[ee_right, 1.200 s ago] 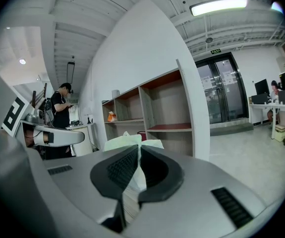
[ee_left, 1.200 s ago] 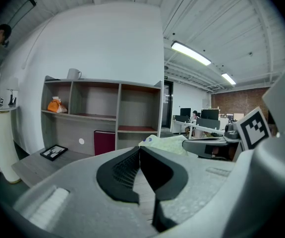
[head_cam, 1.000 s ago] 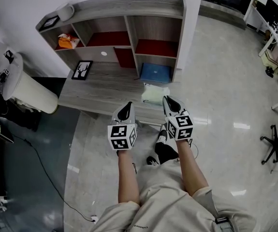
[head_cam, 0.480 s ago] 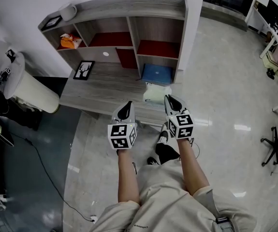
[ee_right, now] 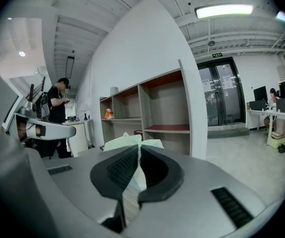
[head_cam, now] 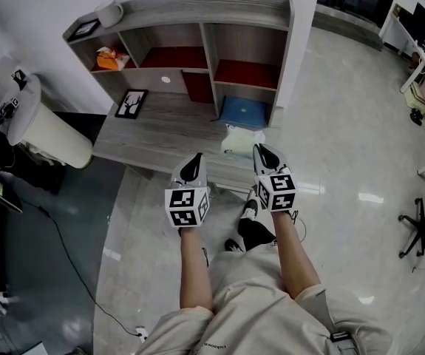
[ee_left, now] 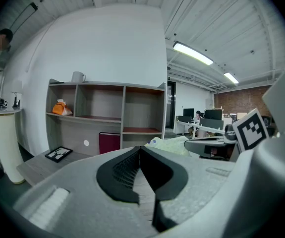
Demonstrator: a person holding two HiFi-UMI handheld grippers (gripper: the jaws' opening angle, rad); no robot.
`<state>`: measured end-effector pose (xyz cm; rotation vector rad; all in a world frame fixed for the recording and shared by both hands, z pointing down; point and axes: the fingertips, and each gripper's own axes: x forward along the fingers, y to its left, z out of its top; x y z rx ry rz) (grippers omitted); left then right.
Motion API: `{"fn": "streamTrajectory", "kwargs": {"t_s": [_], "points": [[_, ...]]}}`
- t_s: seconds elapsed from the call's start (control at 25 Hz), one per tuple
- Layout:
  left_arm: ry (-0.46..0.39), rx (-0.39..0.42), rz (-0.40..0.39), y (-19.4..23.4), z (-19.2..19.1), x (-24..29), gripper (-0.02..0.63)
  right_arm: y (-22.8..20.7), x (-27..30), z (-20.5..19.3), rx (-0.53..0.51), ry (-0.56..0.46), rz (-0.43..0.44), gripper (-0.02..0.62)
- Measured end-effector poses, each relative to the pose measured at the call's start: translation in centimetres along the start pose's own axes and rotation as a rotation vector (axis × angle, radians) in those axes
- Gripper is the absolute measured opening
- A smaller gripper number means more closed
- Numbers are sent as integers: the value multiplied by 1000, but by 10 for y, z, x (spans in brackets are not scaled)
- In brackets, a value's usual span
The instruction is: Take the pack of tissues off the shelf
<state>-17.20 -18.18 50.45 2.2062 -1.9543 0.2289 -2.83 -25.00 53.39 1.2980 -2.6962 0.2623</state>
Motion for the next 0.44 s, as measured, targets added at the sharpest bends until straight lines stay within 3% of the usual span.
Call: {"fn": "streamTrajectory", "kwargs": {"t_s": [0.44], "points": [[-2, -11, 0, -3, -4, 1, 11, 1, 0, -12, -12, 43, 5, 26]]}}
